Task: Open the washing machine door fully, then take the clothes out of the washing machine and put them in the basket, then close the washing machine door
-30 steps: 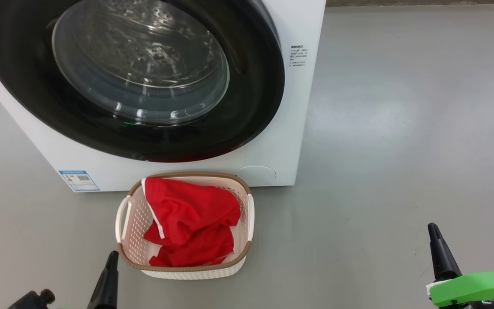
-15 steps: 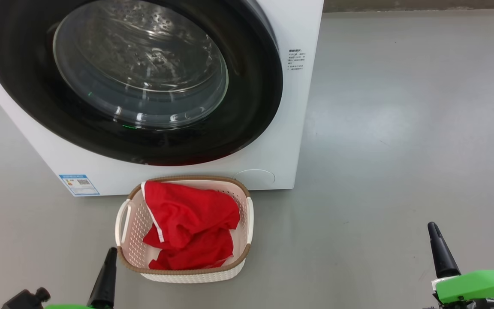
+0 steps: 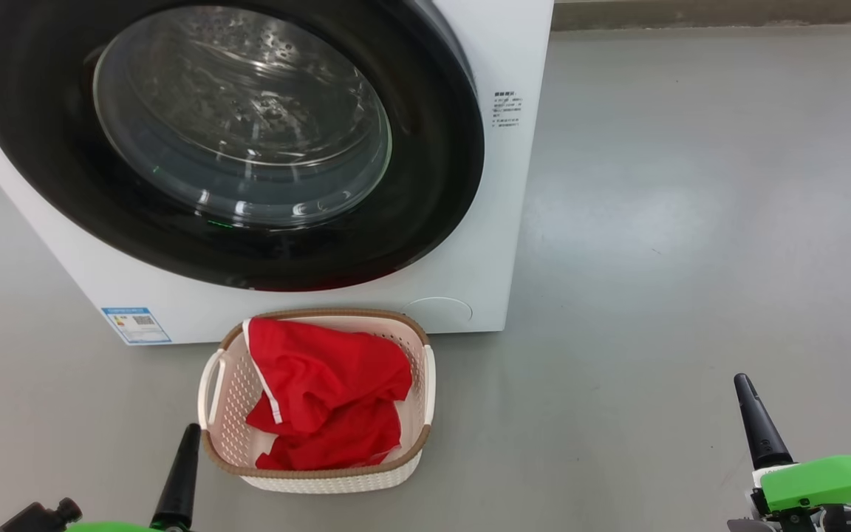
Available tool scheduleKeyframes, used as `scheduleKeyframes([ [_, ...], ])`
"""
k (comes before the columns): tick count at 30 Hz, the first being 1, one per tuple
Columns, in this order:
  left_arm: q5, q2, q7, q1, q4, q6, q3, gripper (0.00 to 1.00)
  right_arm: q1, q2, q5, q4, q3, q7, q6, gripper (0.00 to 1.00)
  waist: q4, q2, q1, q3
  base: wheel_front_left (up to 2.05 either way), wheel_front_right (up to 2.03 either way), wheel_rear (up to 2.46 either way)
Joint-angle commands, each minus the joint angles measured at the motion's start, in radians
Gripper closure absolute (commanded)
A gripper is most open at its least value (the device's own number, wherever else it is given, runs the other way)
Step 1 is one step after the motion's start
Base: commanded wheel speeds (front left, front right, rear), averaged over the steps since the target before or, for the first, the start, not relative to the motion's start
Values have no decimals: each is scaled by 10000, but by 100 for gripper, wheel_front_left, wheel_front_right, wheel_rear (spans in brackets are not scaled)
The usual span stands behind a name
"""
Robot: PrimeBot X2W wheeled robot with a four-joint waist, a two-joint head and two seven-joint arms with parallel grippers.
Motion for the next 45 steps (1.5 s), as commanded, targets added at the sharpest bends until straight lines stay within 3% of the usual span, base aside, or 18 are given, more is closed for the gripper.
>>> scheduleKeyframes([
  [1, -260, 66, 56, -425, -283, -49, 330, 100, -559, -206, 275, -294, 211, 60, -4, 100, -4, -1, -1, -10, 0, 0, 0],
  [36, -3832, -51, 1072, -653, -344, -69, 743, 100, -993, -335, 3628, -362, 230, 1078, -7, 100, -99, -1, -1, -340, 0, 0, 0],
  [45, -3835, -66, 1093, -656, -345, -69, 765, 100, -997, -322, 3630, -361, 211, 1099, -7, 100, -100, -1, -1, -341, 0, 0, 0],
])
